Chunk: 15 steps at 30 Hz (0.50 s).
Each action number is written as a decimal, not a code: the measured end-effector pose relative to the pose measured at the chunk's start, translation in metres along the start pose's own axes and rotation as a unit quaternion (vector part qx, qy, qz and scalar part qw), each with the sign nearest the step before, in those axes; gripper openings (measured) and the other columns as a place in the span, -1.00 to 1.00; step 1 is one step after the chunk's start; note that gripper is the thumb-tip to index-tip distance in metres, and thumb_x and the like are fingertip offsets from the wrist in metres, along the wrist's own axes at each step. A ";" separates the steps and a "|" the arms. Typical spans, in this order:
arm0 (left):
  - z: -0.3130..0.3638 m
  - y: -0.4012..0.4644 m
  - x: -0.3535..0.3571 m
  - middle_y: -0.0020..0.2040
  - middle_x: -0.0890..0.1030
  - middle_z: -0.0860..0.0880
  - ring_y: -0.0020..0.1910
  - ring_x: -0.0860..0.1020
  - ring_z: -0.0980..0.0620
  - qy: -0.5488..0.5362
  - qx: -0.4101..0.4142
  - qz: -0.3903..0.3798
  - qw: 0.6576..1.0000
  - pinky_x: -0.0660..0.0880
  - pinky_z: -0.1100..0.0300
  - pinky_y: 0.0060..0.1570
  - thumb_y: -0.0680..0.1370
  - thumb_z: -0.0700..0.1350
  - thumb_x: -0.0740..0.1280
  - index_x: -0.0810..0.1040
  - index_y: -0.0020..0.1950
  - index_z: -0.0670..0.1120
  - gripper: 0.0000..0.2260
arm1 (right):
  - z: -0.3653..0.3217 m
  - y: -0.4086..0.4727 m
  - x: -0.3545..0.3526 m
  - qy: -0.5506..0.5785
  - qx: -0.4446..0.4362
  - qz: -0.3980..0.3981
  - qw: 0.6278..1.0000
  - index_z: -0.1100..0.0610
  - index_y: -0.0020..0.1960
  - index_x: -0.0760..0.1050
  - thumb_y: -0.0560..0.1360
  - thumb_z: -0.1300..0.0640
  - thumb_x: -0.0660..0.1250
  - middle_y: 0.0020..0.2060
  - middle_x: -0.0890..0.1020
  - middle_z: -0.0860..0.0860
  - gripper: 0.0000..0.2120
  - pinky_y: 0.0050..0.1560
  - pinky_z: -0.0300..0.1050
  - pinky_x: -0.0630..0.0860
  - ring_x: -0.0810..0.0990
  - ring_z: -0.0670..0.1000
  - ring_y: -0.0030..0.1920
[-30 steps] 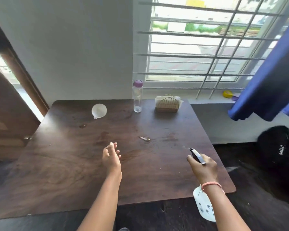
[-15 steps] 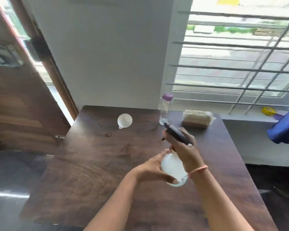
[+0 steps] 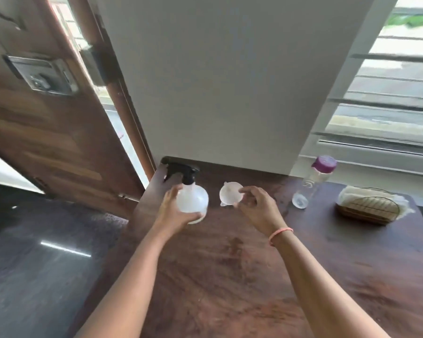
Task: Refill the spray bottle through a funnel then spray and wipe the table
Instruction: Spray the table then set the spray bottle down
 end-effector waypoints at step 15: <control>-0.031 0.169 0.040 0.33 0.33 0.05 0.18 0.32 0.08 -0.052 -0.008 -0.030 0.998 0.33 0.14 0.15 0.29 -0.07 0.59 0.24 0.45 0.08 -0.17 | 0.077 0.119 0.059 -0.209 0.040 0.001 0.977 -0.02 0.26 0.54 0.53 0.17 0.23 0.20 0.58 -0.02 -0.66 0.06 -0.06 0.48 0.49 0.09 0.22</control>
Point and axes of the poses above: each hand's wrist, its own y-axis towards the middle knuckle, its own x-axis out of the palm, z = x × y, the point moved 10 cm from there along y, towards the middle knuckle
